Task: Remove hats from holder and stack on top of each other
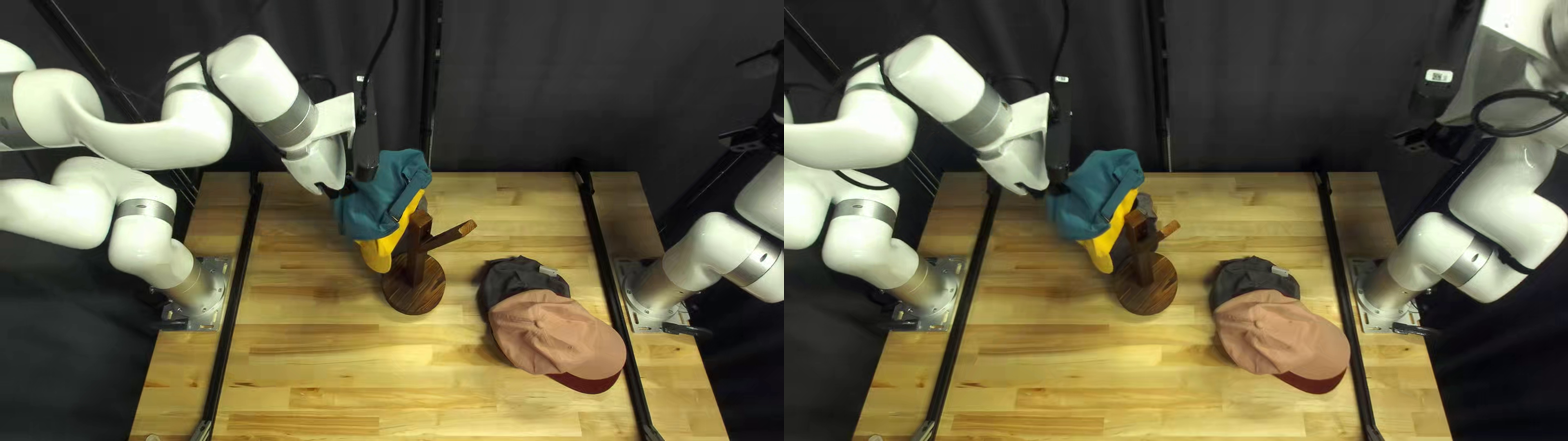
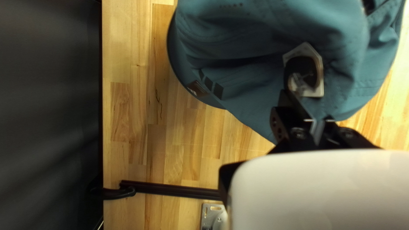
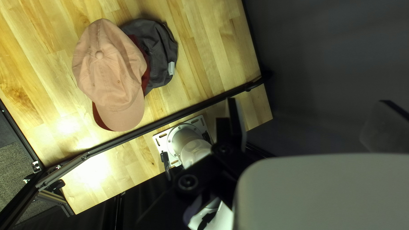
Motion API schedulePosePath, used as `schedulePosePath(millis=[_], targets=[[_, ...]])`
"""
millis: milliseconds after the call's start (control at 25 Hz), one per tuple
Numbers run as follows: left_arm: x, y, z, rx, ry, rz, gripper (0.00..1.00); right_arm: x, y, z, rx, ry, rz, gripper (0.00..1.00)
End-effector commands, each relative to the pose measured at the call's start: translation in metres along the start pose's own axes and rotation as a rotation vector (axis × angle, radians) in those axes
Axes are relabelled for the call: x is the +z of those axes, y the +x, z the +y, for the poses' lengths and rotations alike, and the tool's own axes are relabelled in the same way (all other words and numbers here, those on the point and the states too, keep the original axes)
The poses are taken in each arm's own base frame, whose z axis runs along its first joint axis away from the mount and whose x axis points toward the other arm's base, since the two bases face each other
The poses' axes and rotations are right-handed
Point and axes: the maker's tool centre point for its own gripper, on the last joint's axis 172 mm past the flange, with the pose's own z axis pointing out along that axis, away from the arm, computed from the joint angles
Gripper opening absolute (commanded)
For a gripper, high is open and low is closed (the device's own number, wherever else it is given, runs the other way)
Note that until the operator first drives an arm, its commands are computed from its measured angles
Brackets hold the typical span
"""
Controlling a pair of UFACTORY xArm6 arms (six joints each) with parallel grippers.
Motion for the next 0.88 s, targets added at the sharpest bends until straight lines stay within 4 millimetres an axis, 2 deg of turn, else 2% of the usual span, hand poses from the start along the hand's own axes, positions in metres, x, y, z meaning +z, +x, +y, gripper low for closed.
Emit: schedulePosePath(millis=[40, 200, 440, 640, 880], targets=[[-0.020, 0.006, -0.004, 0.011, 0.018, -0.017, 0.00, 0.000, 0.000, 0.000, 0.000, 0.000, 0.000, 1.00], [-0.043, 0.011, -0.010, 0.027, 0.043, -0.026, 0.00, 0.000, 0.000, 0.000, 0.000, 0.000, 0.000, 1.00], [-0.067, 0.007, -0.015, 0.040, 0.073, -0.022, 0.00, 0.000, 0.000, 0.000, 0.000, 0.000, 0.000, 1.00], [-0.087, -0.005, -0.019, 0.042, 0.095, -0.013, 0.00, 0.000, 0.000, 0.000, 0.000, 0.000, 0.000, 1.00], [-0.121, -0.033, -0.031, 0.036, 0.127, 0.023, 0.00, 0.000, 0.000, 0.000, 0.000, 0.000, 0.000, 1.00]])
